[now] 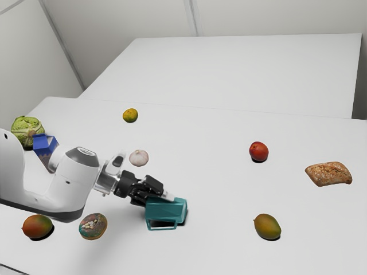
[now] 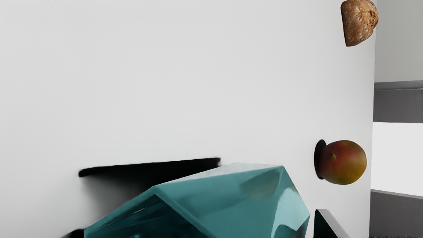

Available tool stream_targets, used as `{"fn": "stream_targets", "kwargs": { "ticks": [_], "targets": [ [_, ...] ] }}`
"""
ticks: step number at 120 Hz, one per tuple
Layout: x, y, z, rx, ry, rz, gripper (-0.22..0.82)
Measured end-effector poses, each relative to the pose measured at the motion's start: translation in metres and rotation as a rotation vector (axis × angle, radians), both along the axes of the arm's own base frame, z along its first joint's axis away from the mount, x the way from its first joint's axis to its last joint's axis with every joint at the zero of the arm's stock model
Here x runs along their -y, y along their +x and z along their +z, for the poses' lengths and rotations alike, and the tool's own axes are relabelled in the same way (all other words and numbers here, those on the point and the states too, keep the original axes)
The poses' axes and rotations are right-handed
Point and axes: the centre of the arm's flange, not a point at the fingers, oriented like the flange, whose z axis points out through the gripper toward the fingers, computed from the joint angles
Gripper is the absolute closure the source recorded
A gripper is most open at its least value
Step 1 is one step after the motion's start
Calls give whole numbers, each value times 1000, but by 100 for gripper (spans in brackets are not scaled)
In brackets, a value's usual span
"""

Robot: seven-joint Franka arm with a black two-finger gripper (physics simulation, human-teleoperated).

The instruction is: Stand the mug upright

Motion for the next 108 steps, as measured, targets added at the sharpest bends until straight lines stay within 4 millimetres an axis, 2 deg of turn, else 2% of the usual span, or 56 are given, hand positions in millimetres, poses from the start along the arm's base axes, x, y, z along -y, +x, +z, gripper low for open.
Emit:
{"fn": "stream_targets", "kwargs": {
  "ticks": [22,39,50,67,83,95,108],
  "targets": [
    [2,1,2,41,2,-27,62],
    [5,4,8,77,4,-45,67],
    [8,6,19,112,-1,-60,74],
    [12,16,48,195,20,-104,75],
    [7,42,87,295,178,-244,77],
    [0,57,105,329,367,-387,78],
    [-6,69,114,328,573,-522,78]
  ]
}}
